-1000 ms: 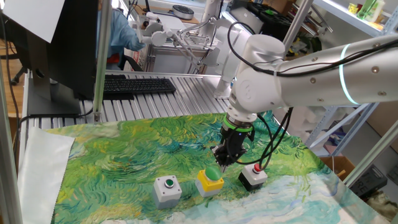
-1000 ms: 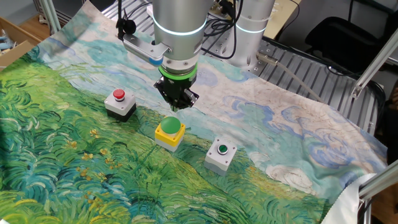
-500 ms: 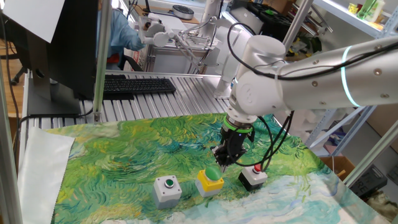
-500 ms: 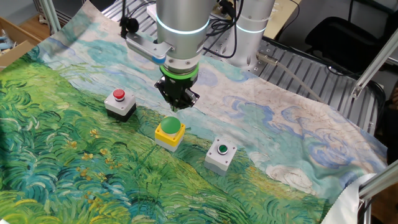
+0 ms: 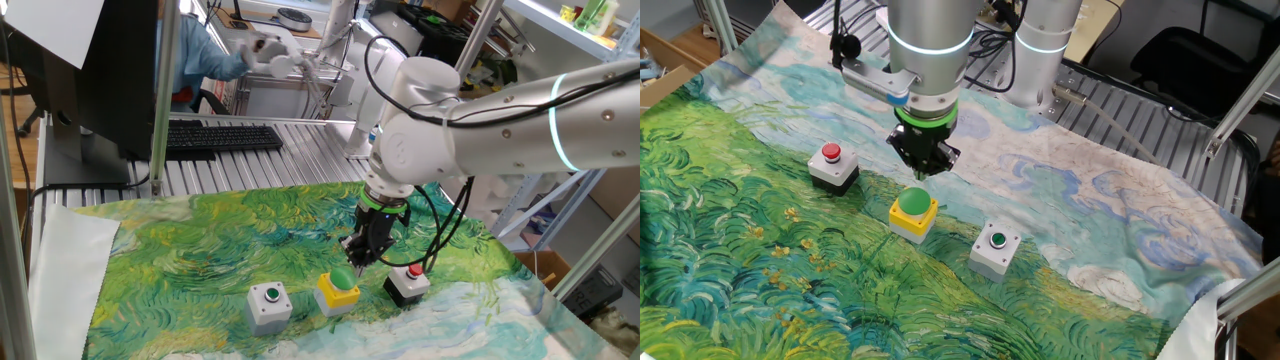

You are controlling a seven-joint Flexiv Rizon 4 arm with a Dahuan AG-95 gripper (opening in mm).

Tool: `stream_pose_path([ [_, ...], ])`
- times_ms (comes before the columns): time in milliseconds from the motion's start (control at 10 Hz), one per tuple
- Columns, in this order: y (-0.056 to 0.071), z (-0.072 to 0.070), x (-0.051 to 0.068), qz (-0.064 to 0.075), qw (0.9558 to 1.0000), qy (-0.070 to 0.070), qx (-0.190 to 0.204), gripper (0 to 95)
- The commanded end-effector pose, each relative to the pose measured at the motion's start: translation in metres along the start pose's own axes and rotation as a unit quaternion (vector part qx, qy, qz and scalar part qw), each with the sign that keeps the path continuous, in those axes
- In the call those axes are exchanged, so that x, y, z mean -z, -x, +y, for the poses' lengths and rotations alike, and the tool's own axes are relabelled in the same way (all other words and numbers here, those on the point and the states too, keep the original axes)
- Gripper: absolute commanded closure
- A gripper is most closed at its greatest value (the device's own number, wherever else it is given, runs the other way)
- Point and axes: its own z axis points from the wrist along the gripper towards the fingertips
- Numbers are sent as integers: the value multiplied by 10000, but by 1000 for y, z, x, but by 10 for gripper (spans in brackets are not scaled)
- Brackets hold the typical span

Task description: Press three buttons from left to right in sequence

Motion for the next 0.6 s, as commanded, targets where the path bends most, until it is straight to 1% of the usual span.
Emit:
stream_pose_path([
  [100, -1, 0, 0, -21, 9998, 90, 173, 950],
  [200, -1, 0, 0, 6, 9998, 109, 192, 950],
  [300, -1, 0, 0, 32, 9995, 98, 302, 950],
  [400, -1, 0, 0, 57, 9990, 58, 435, 950],
  [500, -1, 0, 0, 86, 9989, 10, 469, 950],
  [600, -1, 0, 0, 50, 9992, 33, 384, 950],
])
